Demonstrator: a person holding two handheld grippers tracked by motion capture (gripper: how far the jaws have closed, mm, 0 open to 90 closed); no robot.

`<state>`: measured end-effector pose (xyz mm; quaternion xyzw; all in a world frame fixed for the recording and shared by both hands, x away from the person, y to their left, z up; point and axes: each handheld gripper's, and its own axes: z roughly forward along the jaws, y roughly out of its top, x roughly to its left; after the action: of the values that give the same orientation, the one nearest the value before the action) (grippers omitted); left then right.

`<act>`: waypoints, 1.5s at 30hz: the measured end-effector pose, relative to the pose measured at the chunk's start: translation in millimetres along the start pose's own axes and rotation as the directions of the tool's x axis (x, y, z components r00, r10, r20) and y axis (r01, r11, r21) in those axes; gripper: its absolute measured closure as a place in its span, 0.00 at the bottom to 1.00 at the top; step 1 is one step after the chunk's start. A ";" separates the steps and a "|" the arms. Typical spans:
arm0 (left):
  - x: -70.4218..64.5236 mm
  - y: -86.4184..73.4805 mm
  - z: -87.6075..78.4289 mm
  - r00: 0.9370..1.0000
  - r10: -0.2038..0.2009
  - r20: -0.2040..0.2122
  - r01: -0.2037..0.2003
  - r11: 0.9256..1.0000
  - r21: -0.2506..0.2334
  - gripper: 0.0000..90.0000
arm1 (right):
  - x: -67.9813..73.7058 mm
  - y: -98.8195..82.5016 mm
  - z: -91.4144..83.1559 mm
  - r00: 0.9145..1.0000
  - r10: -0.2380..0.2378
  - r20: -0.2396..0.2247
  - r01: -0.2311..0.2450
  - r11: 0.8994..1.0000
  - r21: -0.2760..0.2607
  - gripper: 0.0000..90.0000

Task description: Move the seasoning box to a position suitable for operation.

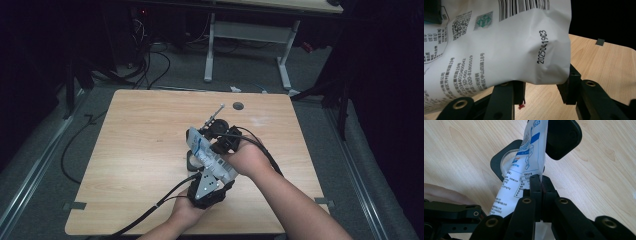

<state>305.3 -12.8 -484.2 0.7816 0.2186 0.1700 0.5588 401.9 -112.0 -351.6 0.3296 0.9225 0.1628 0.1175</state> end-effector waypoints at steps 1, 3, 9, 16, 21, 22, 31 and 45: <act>-0.2 0.0 0.0 1.000 0.000 0.000 0.000 1.000 0.000 0.69 | 0.2 -0.1 0.0 1.000 0.000 0.000 0.000 1.000 0.000 1.00; -0.3 -0.2 0.0 1.000 0.001 0.000 -0.001 1.000 0.002 0.69 | 0.2 -0.1 0.1 1.000 0.000 0.000 0.000 1.000 0.001 1.00; -0.6 0.2 0.3 1.000 -0.006 0.001 0.006 1.000 -0.004 0.69 | 0.1 -0.4 0.0 1.000 0.000 0.002 0.000 1.000 0.002 1.00; 0.1 0.5 0.3 1.000 -0.006 0.000 0.006 1.000 -0.008 0.69 | 0.9 1.1 -0.4 1.000 -0.003 0.004 0.003 1.000 0.001 1.00; 0.1 1.1 -0.1 1.000 -0.010 0.001 0.010 1.000 -0.011 0.69 | 1.5 2.0 -0.6 1.000 -0.003 0.003 0.003 1.000 0.001 1.00; 0.1 1.1 -0.2 1.000 -0.009 0.001 0.009 1.000 -0.012 0.69 | 1.9 2.2 -0.7 1.000 -0.002 0.003 0.002 1.000 0.001 1.00; 0.5 1.7 -0.8 1.000 -0.011 0.001 0.011 1.000 -0.015 0.69 | 1.9 2.9 -0.9 1.000 -0.005 0.001 0.005 1.000 -0.002 1.00; 0.3 1.6 -0.5 1.000 -0.012 0.004 0.012 1.000 -0.019 0.69 | 1.2 2.7 -0.8 1.000 -0.003 -0.003 0.003 1.000 -0.003 1.00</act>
<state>305.6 -12.7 -482.5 0.7754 0.2206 0.1672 0.5675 402.3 -109.4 -350.1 0.3281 0.9228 0.1645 0.1171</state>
